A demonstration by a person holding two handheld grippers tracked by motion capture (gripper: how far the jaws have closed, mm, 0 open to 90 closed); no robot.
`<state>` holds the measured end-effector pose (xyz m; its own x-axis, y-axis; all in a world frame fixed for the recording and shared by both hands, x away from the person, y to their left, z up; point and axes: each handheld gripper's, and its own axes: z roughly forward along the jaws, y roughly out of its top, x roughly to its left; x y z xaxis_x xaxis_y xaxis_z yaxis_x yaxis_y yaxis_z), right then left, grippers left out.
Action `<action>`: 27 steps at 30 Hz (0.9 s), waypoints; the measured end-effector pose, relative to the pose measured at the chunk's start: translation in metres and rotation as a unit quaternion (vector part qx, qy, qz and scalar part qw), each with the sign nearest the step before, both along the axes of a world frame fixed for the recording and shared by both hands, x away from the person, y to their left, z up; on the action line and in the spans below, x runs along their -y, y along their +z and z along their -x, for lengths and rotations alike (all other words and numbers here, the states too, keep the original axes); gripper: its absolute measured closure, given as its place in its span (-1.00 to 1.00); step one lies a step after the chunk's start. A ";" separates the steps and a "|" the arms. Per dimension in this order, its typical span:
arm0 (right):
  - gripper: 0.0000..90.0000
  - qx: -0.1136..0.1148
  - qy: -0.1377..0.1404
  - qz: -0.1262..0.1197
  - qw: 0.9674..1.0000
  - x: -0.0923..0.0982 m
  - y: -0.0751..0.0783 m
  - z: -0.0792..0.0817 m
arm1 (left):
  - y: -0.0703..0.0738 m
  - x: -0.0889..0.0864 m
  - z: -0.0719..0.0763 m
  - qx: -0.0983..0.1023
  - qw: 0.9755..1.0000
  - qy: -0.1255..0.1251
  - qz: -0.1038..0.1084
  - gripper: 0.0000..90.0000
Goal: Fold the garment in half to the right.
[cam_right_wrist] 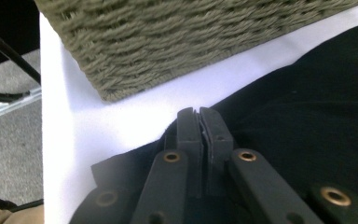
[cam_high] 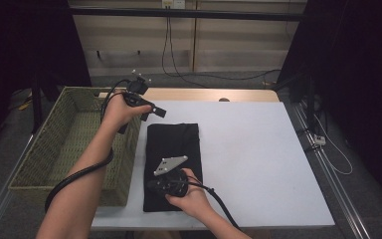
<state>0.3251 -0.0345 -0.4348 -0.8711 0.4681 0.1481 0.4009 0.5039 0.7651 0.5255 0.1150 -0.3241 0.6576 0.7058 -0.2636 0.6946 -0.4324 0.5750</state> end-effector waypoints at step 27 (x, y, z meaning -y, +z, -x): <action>1.00 0.031 -0.064 -0.064 0.995 0.089 0.036 0.029 | -0.014 -0.005 0.011 -0.004 1.000 -0.006 0.002 -0.65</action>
<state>0.2965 -0.1232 -0.3990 -0.8150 0.5567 0.1608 0.4052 0.3492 0.8449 0.5143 0.1197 -0.3378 0.6642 0.6968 -0.2707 0.6935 -0.4391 0.5712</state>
